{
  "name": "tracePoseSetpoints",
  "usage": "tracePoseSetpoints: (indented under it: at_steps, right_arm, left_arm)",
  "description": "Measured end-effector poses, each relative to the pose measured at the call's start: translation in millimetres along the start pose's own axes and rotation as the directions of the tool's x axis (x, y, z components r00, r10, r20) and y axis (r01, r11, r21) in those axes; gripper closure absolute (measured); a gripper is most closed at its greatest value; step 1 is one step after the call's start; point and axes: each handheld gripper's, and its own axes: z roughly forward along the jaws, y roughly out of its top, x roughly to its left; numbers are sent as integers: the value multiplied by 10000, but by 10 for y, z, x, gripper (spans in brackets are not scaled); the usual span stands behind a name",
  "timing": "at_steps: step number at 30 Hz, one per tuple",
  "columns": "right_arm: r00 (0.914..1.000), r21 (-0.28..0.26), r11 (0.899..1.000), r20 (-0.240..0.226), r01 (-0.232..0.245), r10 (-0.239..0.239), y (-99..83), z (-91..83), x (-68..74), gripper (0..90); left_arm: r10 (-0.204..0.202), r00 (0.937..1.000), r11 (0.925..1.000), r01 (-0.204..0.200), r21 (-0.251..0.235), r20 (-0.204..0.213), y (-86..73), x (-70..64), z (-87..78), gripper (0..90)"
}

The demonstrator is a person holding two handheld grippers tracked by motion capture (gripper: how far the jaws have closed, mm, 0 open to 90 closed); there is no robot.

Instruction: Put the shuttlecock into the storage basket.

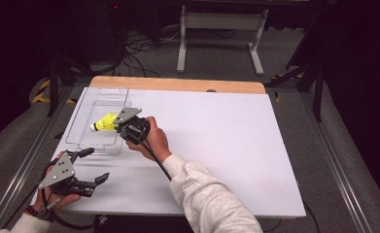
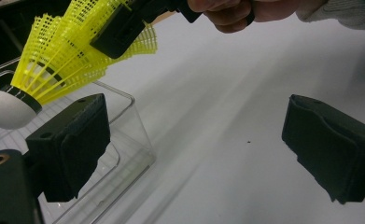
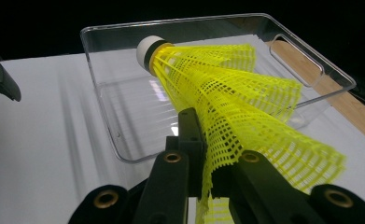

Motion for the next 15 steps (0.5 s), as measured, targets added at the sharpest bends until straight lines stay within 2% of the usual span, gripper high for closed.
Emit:
tracePoseSetpoints:
  at_steps: [5, 15]
  right_arm:
    - [9999, 67, 10000, -111, 73, -73, 23, 50, 30, 876]
    - [9994, 116, 9996, -232, 240, -237, 76, 118, 77, 877]
  left_arm:
    - [61, 10000, 10000, -61, 50, 60, -3, -18, 4, 88]
    - [-67, 10000, 10000, 67, -21, 21, -15, -10, -25, 88]
